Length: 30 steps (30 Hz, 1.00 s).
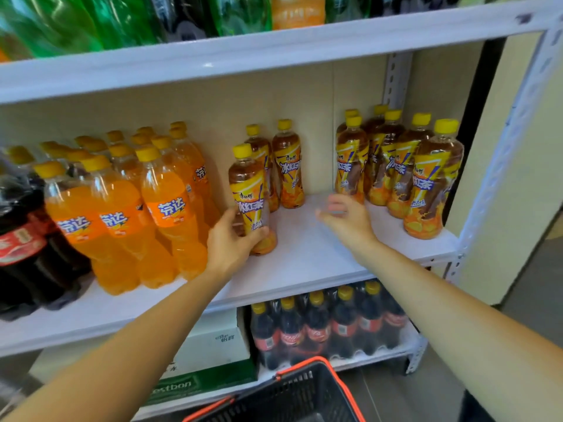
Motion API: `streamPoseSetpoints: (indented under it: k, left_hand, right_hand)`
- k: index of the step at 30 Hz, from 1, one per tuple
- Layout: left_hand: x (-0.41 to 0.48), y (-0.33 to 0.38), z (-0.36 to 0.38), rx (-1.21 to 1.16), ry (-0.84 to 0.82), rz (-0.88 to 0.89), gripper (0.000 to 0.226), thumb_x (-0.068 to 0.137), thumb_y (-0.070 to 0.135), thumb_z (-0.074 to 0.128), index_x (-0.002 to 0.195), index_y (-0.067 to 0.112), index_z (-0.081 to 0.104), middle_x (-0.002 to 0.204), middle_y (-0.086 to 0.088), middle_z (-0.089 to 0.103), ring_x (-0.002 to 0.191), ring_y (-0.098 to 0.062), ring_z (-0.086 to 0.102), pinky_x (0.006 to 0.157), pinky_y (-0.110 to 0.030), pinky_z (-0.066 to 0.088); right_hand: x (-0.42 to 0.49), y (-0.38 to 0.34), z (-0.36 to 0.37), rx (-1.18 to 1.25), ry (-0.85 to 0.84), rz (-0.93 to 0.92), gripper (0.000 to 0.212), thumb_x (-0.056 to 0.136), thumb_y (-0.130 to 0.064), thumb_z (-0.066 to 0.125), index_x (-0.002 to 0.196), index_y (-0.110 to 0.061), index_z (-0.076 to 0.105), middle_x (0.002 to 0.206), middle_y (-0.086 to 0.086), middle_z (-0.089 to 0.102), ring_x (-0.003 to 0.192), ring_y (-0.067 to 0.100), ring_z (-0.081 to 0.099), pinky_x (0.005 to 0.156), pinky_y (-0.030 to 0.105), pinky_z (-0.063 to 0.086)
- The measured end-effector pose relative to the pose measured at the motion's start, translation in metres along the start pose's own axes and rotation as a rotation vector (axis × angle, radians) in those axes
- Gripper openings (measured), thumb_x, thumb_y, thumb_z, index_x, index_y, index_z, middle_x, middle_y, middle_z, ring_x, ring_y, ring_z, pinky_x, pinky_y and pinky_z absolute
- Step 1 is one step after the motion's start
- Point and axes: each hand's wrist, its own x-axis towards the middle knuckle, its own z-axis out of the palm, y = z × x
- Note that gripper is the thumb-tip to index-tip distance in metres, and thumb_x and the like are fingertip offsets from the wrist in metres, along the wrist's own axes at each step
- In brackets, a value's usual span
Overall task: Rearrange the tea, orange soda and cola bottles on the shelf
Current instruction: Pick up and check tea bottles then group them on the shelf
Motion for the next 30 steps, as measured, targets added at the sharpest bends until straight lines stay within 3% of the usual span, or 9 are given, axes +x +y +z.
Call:
streamPoseSetpoints:
  k: [4, 8, 11, 14, 17, 20, 24, 26, 30]
  left_hand:
    - [-0.034, 0.017, -0.014, -0.149, -0.162, 0.047, 0.053, 0.075, 0.024, 0.091, 0.122, 0.019, 0.068, 0.108, 0.006, 0.076, 0.094, -0.008, 0.069, 0.082, -0.029, 0.055]
    - [-0.07, 0.035, -0.028, -0.325, -0.337, 0.075, 0.072, 0.08, 0.015, 0.086, 0.145, 0.019, 0.054, 0.117, 0.002, 0.076, 0.108, -0.02, 0.071, 0.094, -0.032, 0.058]
    - [-0.095, 0.04, -0.035, -0.469, -0.287, 0.019, 0.093, 0.079, 0.016, 0.081, 0.157, 0.023, 0.032, 0.122, 0.002, 0.074, 0.109, -0.017, 0.071, 0.092, -0.033, 0.058]
    - [-0.106, 0.039, -0.039, -0.552, -0.32, -0.024, 0.068, 0.087, 0.011, 0.073, 0.149, 0.021, 0.046, 0.126, 0.001, 0.073, 0.104, -0.017, 0.072, 0.08, -0.031, 0.059]
    - [-0.11, 0.035, -0.042, -0.573, -0.318, -0.086, 0.054, 0.094, 0.001, 0.067, 0.143, 0.019, 0.052, 0.121, -0.002, 0.074, 0.102, -0.017, 0.071, 0.077, -0.032, 0.059]
    - [-0.11, 0.033, -0.043, -0.566, -0.3, -0.062, 0.054, 0.089, 0.003, 0.075, 0.134, 0.026, 0.056, 0.118, -0.004, 0.074, 0.103, -0.024, 0.07, 0.082, -0.038, 0.059]
    - [-0.106, 0.038, -0.046, -0.622, -0.253, -0.096, 0.047, 0.079, 0.02, 0.08, 0.123, 0.025, 0.062, 0.096, 0.0, 0.076, 0.087, -0.02, 0.074, 0.068, -0.033, 0.061]
    - [-0.102, 0.039, -0.048, -0.62, -0.231, -0.115, 0.049, 0.077, 0.029, 0.081, 0.122, 0.023, 0.064, 0.093, -0.001, 0.074, 0.089, -0.021, 0.074, 0.07, -0.034, 0.06]
    - [-0.089, 0.042, -0.057, -0.713, -0.343, -0.196, 0.066, 0.077, 0.035, 0.071, 0.14, 0.024, 0.056, 0.116, 0.001, 0.073, 0.106, -0.017, 0.069, 0.086, -0.034, 0.056]
  right_hand:
    - [-0.06, -0.013, 0.017, 0.208, -0.353, 0.048, 0.039, 0.096, -0.032, 0.069, 0.133, -0.027, 0.06, 0.111, -0.007, 0.072, 0.108, 0.011, 0.067, 0.09, 0.025, 0.055]
    - [-0.094, -0.023, 0.015, 0.395, -0.473, 0.107, 0.037, 0.096, -0.035, 0.064, 0.128, -0.018, 0.068, 0.119, 0.007, 0.075, 0.108, 0.021, 0.072, 0.088, 0.033, 0.058]
    - [-0.115, -0.024, 0.013, 0.475, -0.503, 0.138, 0.042, 0.09, -0.039, 0.066, 0.123, -0.014, 0.07, 0.115, 0.011, 0.074, 0.098, 0.025, 0.073, 0.079, 0.034, 0.059]
    - [-0.128, -0.018, 0.016, 0.475, -0.479, 0.156, 0.04, 0.092, -0.037, 0.064, 0.123, -0.012, 0.068, 0.115, 0.014, 0.074, 0.098, 0.025, 0.072, 0.083, 0.039, 0.059]
    - [-0.136, -0.013, 0.02, 0.473, -0.476, 0.23, 0.035, 0.101, -0.033, 0.057, 0.129, -0.015, 0.065, 0.124, 0.016, 0.072, 0.109, 0.03, 0.07, 0.1, 0.053, 0.053]
    - [-0.139, -0.015, 0.02, 0.518, -0.526, 0.249, 0.04, 0.098, -0.039, 0.059, 0.133, -0.02, 0.064, 0.126, 0.011, 0.071, 0.116, 0.03, 0.068, 0.1, 0.05, 0.054]
    - [-0.14, -0.018, 0.016, 0.566, -0.584, 0.243, 0.056, 0.09, -0.048, 0.064, 0.134, -0.013, 0.064, 0.131, 0.015, 0.069, 0.122, 0.031, 0.065, 0.102, 0.049, 0.052]
    - [-0.142, -0.016, 0.017, 0.603, -0.599, 0.253, 0.053, 0.093, -0.042, 0.062, 0.134, -0.008, 0.063, 0.133, 0.017, 0.067, 0.126, 0.033, 0.063, 0.107, 0.049, 0.049]
    - [-0.148, -0.017, 0.018, 0.643, -0.661, 0.356, 0.057, 0.096, -0.042, 0.055, 0.137, -0.005, 0.06, 0.136, 0.017, 0.065, 0.127, 0.031, 0.062, 0.104, 0.044, 0.052]
